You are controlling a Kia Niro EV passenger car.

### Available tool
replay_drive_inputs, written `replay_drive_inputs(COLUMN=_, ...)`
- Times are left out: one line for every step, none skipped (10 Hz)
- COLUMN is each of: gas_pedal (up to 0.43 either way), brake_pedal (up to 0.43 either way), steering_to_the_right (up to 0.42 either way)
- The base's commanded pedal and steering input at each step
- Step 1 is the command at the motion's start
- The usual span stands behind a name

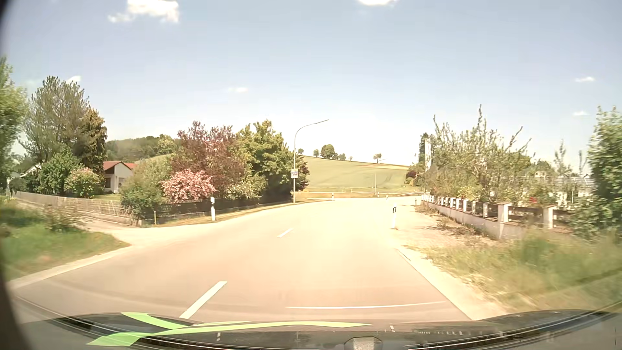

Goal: Follow the waypoints while adhering to traffic rules and regulations

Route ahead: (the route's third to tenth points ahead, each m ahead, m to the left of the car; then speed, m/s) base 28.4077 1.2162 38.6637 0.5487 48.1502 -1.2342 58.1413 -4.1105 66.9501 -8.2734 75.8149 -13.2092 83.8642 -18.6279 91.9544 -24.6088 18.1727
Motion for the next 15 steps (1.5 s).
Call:
replay_drive_inputs(gas_pedal=0.0, brake_pedal=0.0, steering_to_the_right=0.003)
replay_drive_inputs(gas_pedal=0.0, brake_pedal=0.0, steering_to_the_right=0.006)
replay_drive_inputs(gas_pedal=0.0, brake_pedal=0.0, steering_to_the_right=0.008)
replay_drive_inputs(gas_pedal=0.0, brake_pedal=0.0, steering_to_the_right=0.011)
replay_drive_inputs(gas_pedal=0.0, brake_pedal=0.018, steering_to_the_right=0.011)
replay_drive_inputs(gas_pedal=0.0, brake_pedal=0.043, steering_to_the_right=0.012)
replay_drive_inputs(gas_pedal=0.0, brake_pedal=0.049, steering_to_the_right=0.014)
replay_drive_inputs(gas_pedal=0.0, brake_pedal=0.055, steering_to_the_right=0.019)
replay_drive_inputs(gas_pedal=0.0, brake_pedal=0.049, steering_to_the_right=0.027)
replay_drive_inputs(gas_pedal=0.0, brake_pedal=0.049, steering_to_the_right=0.033)
replay_drive_inputs(gas_pedal=0.0, brake_pedal=0.055, steering_to_the_right=0.034)
replay_drive_inputs(gas_pedal=0.0, brake_pedal=0.055, steering_to_the_right=0.034)
replay_drive_inputs(gas_pedal=0.0, brake_pedal=0.061, steering_to_the_right=0.033)
replay_drive_inputs(gas_pedal=0.0, brake_pedal=0.061, steering_to_the_right=0.034)
replay_drive_inputs(gas_pedal=0.0, brake_pedal=0.061, steering_to_the_right=0.035)
